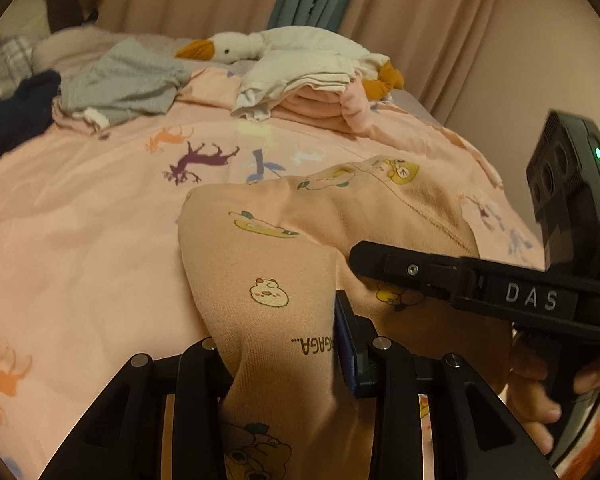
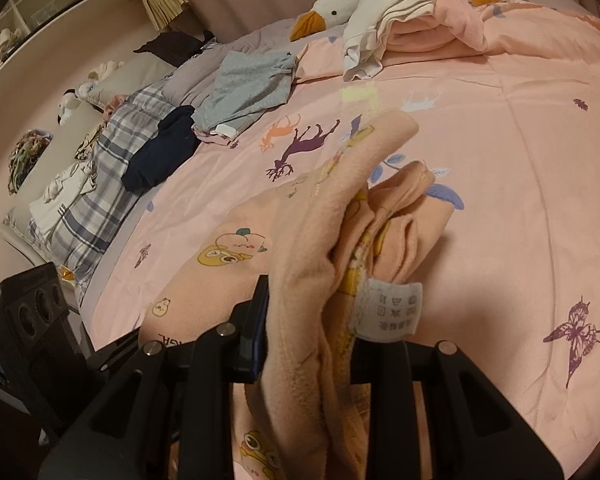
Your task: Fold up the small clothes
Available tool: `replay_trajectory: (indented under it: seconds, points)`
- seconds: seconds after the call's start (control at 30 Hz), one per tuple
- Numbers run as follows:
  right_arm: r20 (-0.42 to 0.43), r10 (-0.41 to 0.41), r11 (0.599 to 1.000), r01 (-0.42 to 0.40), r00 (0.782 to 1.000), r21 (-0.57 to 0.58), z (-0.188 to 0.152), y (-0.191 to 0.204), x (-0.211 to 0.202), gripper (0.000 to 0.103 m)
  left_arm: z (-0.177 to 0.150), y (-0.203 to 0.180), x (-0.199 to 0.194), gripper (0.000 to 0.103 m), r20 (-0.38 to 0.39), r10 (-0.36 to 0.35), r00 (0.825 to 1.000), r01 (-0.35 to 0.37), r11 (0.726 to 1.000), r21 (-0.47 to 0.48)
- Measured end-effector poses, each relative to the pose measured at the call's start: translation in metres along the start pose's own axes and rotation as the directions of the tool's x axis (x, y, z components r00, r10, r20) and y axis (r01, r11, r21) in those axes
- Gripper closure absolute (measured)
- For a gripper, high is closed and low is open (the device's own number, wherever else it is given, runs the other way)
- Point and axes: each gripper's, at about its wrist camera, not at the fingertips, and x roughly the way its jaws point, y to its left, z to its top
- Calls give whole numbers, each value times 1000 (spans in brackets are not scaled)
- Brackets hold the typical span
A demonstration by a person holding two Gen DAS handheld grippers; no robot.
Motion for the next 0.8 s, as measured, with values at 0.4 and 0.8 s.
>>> replay_trajectory:
  seconds: [0.4, 0.8]
  points:
    - [-42, -25, 999, 27, 999, 35, -2, -13, 12, 75, -3, -1, 19, 69, -52, 23, 998, -22, 1000, 10]
    - [-81, -46, 998, 50, 996, 40, -7, -18, 25, 73, -6, 21, 38, 69, -184, -59, 981, 37, 992, -117]
